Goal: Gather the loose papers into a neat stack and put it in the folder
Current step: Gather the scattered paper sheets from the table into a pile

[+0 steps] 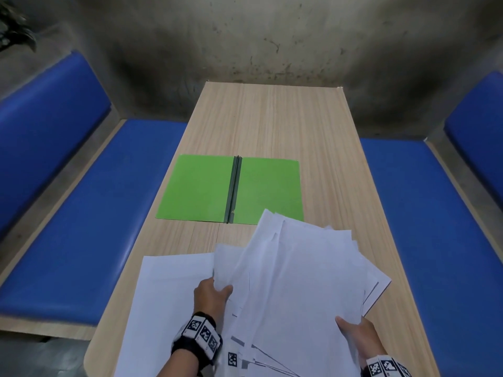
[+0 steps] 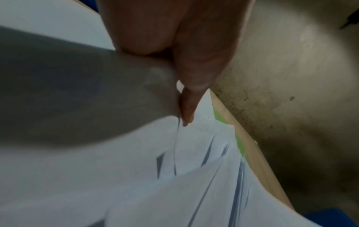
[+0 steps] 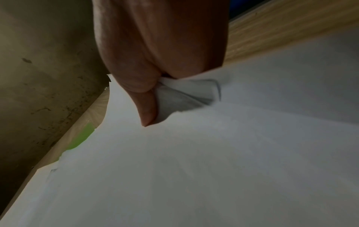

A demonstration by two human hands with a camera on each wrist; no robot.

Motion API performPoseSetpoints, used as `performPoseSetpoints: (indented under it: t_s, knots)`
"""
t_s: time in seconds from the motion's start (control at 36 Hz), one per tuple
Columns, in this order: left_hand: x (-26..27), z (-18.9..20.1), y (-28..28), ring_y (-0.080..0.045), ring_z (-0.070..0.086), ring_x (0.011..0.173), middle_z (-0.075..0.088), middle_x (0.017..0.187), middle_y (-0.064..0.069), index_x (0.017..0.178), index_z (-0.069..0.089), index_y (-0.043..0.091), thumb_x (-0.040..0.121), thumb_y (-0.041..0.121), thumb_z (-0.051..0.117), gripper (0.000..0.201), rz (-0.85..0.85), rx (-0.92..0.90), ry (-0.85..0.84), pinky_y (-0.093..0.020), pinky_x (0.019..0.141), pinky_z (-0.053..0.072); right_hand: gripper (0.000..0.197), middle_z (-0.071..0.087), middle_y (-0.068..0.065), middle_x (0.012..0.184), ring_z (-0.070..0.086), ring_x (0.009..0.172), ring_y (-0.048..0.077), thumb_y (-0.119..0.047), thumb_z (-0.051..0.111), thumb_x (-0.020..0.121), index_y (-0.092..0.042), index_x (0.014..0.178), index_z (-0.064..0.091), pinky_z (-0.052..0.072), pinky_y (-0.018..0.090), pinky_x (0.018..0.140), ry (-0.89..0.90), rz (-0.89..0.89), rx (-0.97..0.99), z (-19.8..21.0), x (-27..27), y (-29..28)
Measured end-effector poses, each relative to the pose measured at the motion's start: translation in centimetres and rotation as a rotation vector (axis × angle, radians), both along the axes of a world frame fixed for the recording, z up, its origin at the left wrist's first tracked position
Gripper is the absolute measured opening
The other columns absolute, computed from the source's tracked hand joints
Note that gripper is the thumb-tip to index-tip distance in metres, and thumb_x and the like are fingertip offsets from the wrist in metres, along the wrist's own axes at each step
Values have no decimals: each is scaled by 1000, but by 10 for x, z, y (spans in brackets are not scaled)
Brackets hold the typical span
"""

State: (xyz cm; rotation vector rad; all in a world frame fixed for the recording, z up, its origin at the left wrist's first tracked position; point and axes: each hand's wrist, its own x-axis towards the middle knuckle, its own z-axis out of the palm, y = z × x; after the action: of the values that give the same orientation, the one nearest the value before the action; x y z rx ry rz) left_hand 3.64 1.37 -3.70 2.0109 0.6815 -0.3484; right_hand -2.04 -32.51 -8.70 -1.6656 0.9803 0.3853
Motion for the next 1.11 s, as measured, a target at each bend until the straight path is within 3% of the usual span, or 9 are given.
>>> performPoseSetpoints:
  t_s: [0.22,0.28,0.36,0.47,0.58,0.69,0.83,1.0,1.11]
  knots:
    - [-5,17,48,-20,65,74,66,72,7,73,64,19,81,13,74,14,8,36,-62,-24,59,46,18,70,17,99,67,96,34,-7,70,82,-2,99,66,51,45,95,-14,-6,5,5,1,1]
    - [-10,20,65,-26,68,84,72,83,-2,84,69,13,82,12,74,5,13,32,-55,-31,71,52,23,70,17,99,67,96,35,-7,71,80,0,101,66,51,46,95,-3,-11,14,-1,0,-1]
    - [-17,23,89,-27,65,98,69,101,-4,106,64,14,85,6,69,24,-35,40,-35,-39,88,51,40,72,18,104,69,96,35,-13,76,75,3,109,65,52,52,95,17,-11,18,-16,0,-8]
    - [-26,20,118,-24,56,101,61,110,-3,122,52,15,85,-2,58,41,-101,148,53,-34,86,45,29,72,19,102,69,95,36,-7,74,78,1,105,67,51,54,96,19,-4,17,-15,1,-6]
    - [-33,6,142,-27,60,95,66,107,-7,112,55,17,79,-1,53,37,-58,216,179,-37,87,50,40,72,18,105,69,96,36,-12,75,77,3,112,65,51,54,96,25,10,13,-20,1,-9]
    - [-38,-8,155,-38,51,107,54,116,-19,115,58,12,79,21,62,38,107,375,294,-42,90,48,43,69,20,113,66,102,36,-12,74,78,3,117,63,49,53,99,28,19,-17,-18,3,-7]
    - [-41,-5,152,-41,37,131,36,144,-23,142,36,6,75,50,74,88,308,360,325,-53,102,38,41,67,21,114,64,105,39,-5,71,82,6,120,60,47,50,101,4,-5,-20,-13,3,-5]
    - [-35,-13,142,-28,68,88,70,101,-5,105,60,14,65,51,80,58,359,60,175,-38,79,57,25,66,23,113,63,97,36,0,68,83,-2,107,61,47,48,100,-22,-15,7,-8,4,-3]
    - [-32,-40,138,-23,75,84,77,96,1,97,68,19,47,46,89,61,367,-149,118,-44,79,61,36,65,18,105,62,95,33,0,69,83,7,117,60,47,46,99,-26,-12,-11,-9,4,-5]
